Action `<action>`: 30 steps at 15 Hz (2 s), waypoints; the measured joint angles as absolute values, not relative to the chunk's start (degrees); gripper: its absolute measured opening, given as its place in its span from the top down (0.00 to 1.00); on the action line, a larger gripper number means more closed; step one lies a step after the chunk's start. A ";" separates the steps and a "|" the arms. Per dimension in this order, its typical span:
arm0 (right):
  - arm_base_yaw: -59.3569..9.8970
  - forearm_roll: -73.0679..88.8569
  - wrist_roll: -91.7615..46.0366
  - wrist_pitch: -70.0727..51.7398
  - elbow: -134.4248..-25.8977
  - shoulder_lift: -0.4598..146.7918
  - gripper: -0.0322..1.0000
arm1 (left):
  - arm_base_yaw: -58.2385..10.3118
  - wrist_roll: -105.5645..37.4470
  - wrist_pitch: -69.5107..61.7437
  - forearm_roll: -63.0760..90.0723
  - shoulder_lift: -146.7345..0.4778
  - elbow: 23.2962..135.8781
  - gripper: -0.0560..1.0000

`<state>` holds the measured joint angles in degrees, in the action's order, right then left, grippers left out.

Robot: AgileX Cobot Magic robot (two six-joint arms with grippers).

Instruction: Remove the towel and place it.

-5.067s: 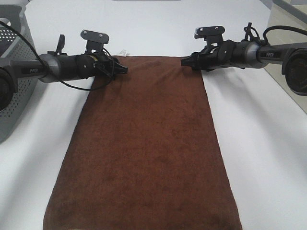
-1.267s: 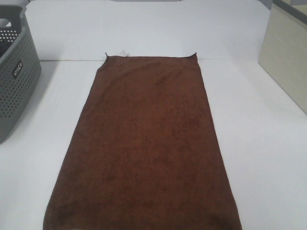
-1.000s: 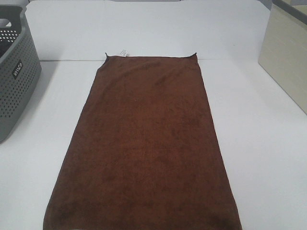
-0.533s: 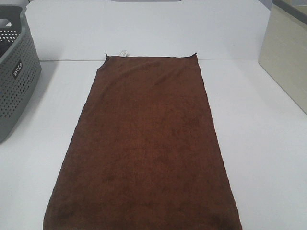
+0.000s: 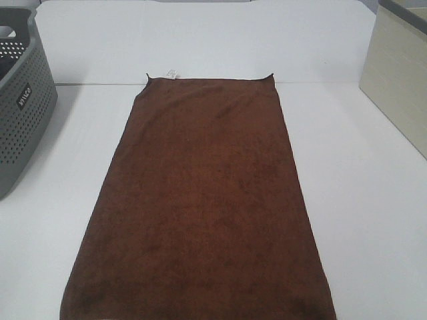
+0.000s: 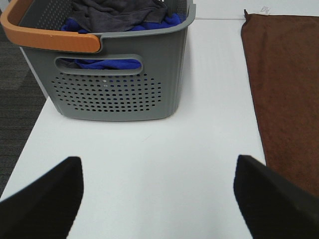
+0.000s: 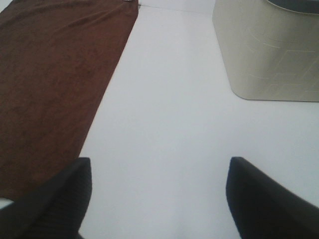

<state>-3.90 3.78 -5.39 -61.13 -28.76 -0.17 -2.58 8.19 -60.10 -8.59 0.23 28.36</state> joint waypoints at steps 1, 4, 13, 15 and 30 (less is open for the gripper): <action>-3.90 2.69 -5.44 -61.13 -28.76 -0.17 0.26 | -2.58 7.28 -60.10 -7.91 0.23 28.36 0.23; -3.90 3.44 -5.39 -61.13 -28.76 -0.17 0.26 | -2.64 3.44 -60.10 -2.41 0.23 28.36 0.23; -3.90 3.84 -5.39 -61.13 -28.76 -0.17 0.26 | -1.32 0.97 -60.10 -1.09 0.23 28.36 0.23; -3.90 3.84 -5.39 -61.13 -28.76 -0.17 0.26 | -1.32 1.09 -60.10 -1.09 0.23 28.36 0.23; -3.90 3.84 -5.39 -61.13 -28.76 -0.17 0.26 | -1.32 1.09 -60.10 -1.09 0.23 28.36 0.23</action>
